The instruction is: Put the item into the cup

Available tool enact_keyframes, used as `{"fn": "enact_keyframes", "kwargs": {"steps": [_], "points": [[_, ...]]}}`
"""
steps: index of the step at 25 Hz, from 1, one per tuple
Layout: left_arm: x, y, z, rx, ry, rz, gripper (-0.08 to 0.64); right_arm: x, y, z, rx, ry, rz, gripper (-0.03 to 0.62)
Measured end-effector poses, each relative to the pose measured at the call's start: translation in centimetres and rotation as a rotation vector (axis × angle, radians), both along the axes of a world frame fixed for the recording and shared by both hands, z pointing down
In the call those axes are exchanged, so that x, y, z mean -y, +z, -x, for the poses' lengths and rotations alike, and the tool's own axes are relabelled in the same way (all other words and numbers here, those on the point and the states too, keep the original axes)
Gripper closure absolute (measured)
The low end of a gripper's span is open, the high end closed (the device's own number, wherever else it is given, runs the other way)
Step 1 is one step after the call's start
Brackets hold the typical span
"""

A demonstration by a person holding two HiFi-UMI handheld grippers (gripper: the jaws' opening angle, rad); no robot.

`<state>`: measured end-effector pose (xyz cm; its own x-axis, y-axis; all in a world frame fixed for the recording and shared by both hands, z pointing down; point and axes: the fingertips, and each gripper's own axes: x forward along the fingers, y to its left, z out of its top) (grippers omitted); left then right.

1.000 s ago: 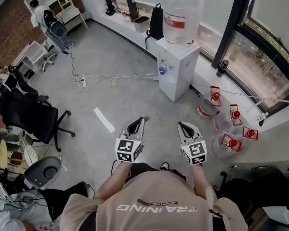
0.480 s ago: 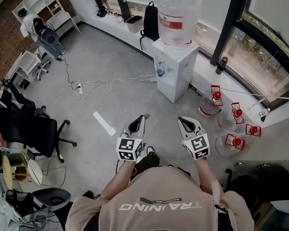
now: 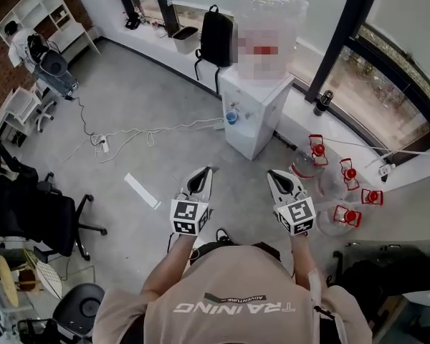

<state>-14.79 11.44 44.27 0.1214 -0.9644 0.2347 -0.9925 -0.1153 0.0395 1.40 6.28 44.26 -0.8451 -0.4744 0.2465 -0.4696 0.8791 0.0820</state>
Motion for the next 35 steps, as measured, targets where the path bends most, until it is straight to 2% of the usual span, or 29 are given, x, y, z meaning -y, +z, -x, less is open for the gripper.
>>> {"fn": "enact_keyframes", "kwargs": {"steps": [5,11,15,19,26,31,35], "points": [[2.5,0.8,2.6,0.0,0.035,0.01,0.554,2.1,1.1,2.2,0.006,0.047,0.02,0.581],[5.9,2.1,4.1,-0.013,0.043,0.042,0.552,5.3,2.8,4.3,0.002,0.037,0.064,0.581],[9.0,3.1,4.4,-0.008,0.042,0.07,0.554,8.2,4.4,5.2,-0.016,0.009,0.052,0.581],[13.1,2.8,4.6,-0.044,0.029,0.067,0.552,11.7,5.4,6.1,-0.009,-0.025,0.073,0.581],[19.6,1.5,5.3,-0.019,-0.005,0.05,0.554,18.7,4.4,7.0,0.045,-0.039,0.055,0.581],[22.3,1.1,6.1,-0.004,-0.039,0.049,0.552,22.2,3.8,8.4,0.014,-0.085,0.025,0.581],[24.0,1.5,6.9,-0.029,-0.058,0.059,0.552,23.9,3.9,9.8,0.011,-0.106,0.032,0.581]]}}
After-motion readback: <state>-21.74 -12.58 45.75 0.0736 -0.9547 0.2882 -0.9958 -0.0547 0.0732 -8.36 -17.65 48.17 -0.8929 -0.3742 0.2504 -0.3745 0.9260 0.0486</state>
